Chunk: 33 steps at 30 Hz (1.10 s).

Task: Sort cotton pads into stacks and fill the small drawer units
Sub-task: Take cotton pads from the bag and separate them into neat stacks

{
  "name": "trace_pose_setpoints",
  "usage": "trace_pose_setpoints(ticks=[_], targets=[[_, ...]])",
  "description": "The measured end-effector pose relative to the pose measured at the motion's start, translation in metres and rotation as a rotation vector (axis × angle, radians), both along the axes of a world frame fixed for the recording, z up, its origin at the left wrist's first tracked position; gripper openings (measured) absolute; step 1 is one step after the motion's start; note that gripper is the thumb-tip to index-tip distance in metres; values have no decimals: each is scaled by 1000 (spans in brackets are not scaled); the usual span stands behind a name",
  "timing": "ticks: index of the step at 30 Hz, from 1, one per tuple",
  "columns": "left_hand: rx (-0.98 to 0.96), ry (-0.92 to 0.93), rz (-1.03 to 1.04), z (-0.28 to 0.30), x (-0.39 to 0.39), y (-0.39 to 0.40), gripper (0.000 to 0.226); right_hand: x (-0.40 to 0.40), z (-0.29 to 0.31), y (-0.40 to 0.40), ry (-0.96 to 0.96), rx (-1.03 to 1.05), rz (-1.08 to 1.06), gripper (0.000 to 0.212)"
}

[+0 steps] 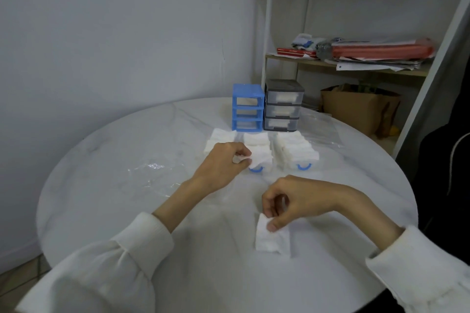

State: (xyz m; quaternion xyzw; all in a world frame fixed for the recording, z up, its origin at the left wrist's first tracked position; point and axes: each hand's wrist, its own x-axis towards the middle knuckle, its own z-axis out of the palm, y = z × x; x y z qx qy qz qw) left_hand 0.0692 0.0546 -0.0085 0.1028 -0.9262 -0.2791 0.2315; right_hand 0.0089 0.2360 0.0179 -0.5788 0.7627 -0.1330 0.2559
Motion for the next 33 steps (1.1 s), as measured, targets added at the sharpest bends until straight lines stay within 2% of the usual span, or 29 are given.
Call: trace_pose_setpoints(ticks=[9,13,18,20,22,27,33], targets=[[-25,23,105,3,-14,1,25,-19,-3,4,-14,-169,-89,11],[31,-12,76,7,-19,-2,35,-28,-5,2,-30,-199,-121,7],[-170,-79,120,10,-18,-3,37,-36,-5,0,-22,-217,-145,8],[-158,-70,111,11,-18,-5,36,-38,-5,-2,-23,-216,-143,7],[-75,-60,92,13,-21,-9,34,-41,-6,-3,-29,-212,-145,7],[142,-69,-51,26,-30,-19,12,-47,-6,-3,-43,-235,-167,8],[-44,-122,-24,26,-40,-16,9,-49,-10,-3,-65,-299,-194,12]])
